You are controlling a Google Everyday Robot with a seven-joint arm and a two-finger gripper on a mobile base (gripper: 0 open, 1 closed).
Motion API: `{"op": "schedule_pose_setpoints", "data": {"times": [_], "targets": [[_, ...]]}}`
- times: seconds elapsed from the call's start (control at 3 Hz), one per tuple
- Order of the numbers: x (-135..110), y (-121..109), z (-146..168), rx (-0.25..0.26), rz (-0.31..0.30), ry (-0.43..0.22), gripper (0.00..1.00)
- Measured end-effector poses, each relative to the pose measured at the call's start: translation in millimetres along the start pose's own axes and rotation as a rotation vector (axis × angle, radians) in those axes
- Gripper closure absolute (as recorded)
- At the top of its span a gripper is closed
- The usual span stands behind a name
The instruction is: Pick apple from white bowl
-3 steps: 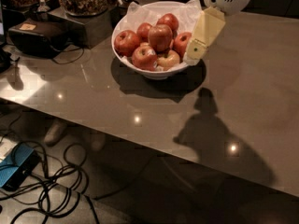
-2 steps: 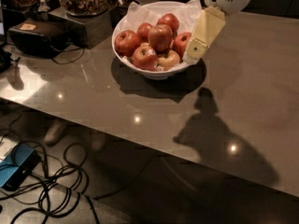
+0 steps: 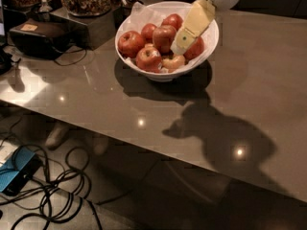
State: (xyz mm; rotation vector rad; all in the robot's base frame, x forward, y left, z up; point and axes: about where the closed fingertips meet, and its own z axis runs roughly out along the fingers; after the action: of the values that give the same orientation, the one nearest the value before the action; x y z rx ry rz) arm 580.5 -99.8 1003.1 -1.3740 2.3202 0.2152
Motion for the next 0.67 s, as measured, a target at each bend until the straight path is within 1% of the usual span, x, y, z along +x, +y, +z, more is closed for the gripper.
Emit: {"op": "schedule_pose_setpoints", "data": {"times": [0.33, 0.67], "targets": [[-12.5, -6.5, 6.4, -0.046, 0.021, -0.038, 0.02], [-21.5, -12.9, 10.2, -0.062, 0.034, -0.053, 0.03]]}}
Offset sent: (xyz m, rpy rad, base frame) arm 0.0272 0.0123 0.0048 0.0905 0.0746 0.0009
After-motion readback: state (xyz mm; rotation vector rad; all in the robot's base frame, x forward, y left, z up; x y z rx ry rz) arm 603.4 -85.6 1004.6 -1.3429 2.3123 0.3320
